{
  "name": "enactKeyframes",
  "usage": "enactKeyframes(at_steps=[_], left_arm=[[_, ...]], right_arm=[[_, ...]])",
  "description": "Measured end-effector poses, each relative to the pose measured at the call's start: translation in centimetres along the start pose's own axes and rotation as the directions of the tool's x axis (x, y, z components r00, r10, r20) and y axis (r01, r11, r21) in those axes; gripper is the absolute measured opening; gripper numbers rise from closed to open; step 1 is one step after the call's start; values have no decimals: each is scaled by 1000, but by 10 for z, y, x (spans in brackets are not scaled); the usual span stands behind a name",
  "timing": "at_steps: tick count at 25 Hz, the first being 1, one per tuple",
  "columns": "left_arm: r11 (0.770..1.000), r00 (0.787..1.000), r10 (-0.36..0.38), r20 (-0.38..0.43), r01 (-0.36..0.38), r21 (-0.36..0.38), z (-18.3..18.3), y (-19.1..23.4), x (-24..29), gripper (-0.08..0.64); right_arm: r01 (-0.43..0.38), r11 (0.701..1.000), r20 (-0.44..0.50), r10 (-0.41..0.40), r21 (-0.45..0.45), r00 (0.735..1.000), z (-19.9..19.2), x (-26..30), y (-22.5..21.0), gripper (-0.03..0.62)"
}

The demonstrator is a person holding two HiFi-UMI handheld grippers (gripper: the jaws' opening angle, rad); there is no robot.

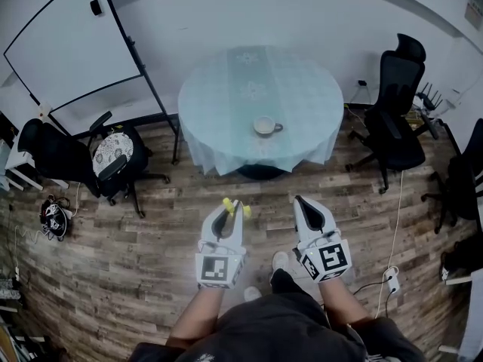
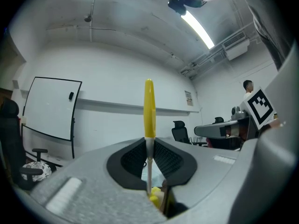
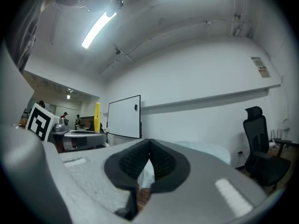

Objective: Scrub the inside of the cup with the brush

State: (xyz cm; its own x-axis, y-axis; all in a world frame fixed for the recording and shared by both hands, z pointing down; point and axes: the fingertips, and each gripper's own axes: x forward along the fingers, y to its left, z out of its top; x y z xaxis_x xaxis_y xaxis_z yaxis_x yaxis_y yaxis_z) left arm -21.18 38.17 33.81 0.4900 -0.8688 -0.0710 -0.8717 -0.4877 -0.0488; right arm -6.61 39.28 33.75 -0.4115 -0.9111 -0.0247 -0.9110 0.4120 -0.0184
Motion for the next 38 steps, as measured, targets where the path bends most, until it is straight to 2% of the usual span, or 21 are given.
enactKeyframes(at_steps=[11, 24, 38], left_arm=[[999, 999, 43, -11, -43, 0, -2, 14, 100, 38], [994, 993, 106, -43, -106, 11, -15, 12, 189, 38], [991, 988, 132, -73, -132, 4, -31, 25, 262, 38]], right_arm=[[-45, 999, -10, 45, -22, 999, 0, 77, -73, 2], [-130, 991, -33, 129, -31, 991, -12, 136, -146, 2], [-195, 981, -67, 194, -8, 979, -29, 189, -184, 2]])
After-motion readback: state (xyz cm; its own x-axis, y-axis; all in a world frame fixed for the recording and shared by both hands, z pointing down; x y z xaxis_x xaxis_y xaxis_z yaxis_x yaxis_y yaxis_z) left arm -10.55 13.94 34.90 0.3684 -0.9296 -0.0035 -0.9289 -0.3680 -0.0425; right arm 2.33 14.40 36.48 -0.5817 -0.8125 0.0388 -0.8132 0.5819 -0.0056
